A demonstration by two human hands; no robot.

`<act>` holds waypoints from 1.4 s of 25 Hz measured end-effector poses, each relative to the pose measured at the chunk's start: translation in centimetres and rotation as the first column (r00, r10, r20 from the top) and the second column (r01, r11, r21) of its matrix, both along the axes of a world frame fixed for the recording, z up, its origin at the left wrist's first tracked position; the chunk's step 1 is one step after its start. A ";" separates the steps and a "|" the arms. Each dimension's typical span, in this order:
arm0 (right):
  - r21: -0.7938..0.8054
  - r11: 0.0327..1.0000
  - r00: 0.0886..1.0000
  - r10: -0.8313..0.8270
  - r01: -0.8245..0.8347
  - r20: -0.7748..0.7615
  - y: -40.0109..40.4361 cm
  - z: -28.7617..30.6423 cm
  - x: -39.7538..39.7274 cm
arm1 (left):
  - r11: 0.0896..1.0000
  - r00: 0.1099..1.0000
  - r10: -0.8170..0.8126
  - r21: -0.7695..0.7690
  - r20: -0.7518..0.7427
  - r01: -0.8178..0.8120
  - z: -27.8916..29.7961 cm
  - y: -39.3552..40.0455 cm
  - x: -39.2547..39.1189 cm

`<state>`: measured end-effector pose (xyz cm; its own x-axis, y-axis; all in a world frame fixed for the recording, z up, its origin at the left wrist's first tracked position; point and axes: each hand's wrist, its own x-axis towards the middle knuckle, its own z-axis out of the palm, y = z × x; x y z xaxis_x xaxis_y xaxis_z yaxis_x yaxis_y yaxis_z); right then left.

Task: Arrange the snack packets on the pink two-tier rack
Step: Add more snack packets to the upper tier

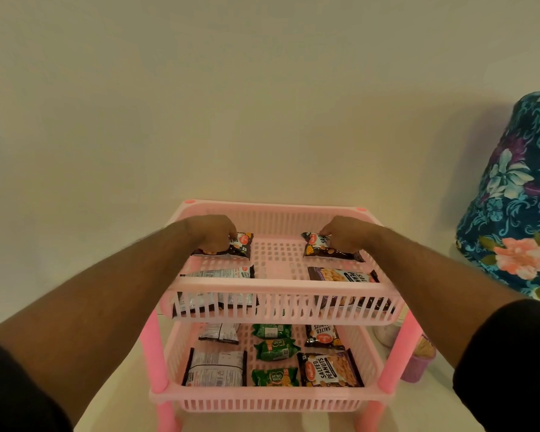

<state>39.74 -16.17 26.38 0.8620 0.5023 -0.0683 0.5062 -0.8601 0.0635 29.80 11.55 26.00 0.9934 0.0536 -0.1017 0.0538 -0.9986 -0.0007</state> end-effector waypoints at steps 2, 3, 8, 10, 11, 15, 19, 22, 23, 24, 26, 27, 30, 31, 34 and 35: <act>-0.004 1.000 1.000 0.000 0.000 0.006 -0.2 -0.1 0.0 | 0.998 1.000 -0.023 0.062 0.001 0.023 -0.1 -0.2 0.1; -0.007 1.000 1.000 -0.001 0.001 0.010 -0.2 -0.1 0.0 | 0.995 0.999 -0.030 0.097 0.014 0.029 -0.1 -0.3 0.0; -0.034 0.999 0.999 -0.021 0.022 0.030 -0.2 -0.1 0.2 | 0.997 1.000 -0.011 0.077 0.002 0.011 0.0 -0.1 -0.2; -0.043 0.998 0.995 -0.050 0.054 0.086 -0.3 -0.1 0.4 | 0.995 1.000 0.019 0.100 0.000 -0.019 -0.1 0.1 -0.3; -0.041 0.996 0.991 -0.069 0.074 0.117 -0.3 -0.1 0.3 | 0.992 0.999 0.037 0.118 0.006 -0.038 -0.2 0.2 -0.3; 0.003 0.990 0.978 -0.141 0.142 0.153 -0.4 -0.3 0.2 | 0.989 0.988 0.117 0.078 0.098 -0.125 -0.5 0.7 -0.2; 0.066 0.982 0.983 -0.178 0.176 0.037 -0.6 -0.3 0.1 | 0.981 0.968 0.187 0.026 0.169 -0.194 -0.5 0.9 -0.5; 0.129 0.979 0.984 -0.167 0.159 0.056 -0.5 0.3 0.2 | 0.980 0.945 0.190 0.012 0.266 -0.201 0.1 0.9 -0.6; 0.139 0.978 0.985 -0.164 0.156 0.048 -0.4 0.5 0.2 | 0.980 0.940 0.193 -0.006 0.281 -0.200 0.4 0.9 -0.6; 0.142 0.978 0.987 -0.160 0.154 0.031 -0.4 0.8 0.2 | 0.980 0.943 0.197 -0.042 0.267 -0.193 0.6 0.9 -0.6; 0.133 0.982 0.991 -0.133 0.136 -0.025 -0.3 0.9 0.3 | 0.966 0.966 0.219 -0.173 0.141 -0.193 0.6 0.9 -0.4; 0.139 0.983 0.991 -0.114 0.123 -0.067 -0.3 0.7 0.3 | 0.950 0.972 0.230 -0.227 0.036 -0.217 0.5 0.8 -0.4; 0.117 0.992 0.997 -0.030 0.039 -0.074 -0.5 0.1 0.1 | 0.932 0.957 0.244 -0.233 -0.156 -0.276 0.0 0.5 -0.4; 0.098 0.995 0.999 -0.003 0.008 -0.048 -0.4 0.2 0.1 | 0.935 0.953 0.253 -0.210 -0.168 -0.285 0.0 0.5 -0.3; 0.068 0.997 0.999 0.027 -0.025 -0.031 -0.5 0.1 0.3 | 0.945 0.949 0.261 -0.151 -0.179 -0.289 -0.2 0.5 0.0; 0.068 0.997 0.999 0.028 -0.025 -0.035 -0.6 0.0 0.4 | 0.949 0.949 0.258 -0.138 -0.180 -0.284 -0.3 0.5 0.0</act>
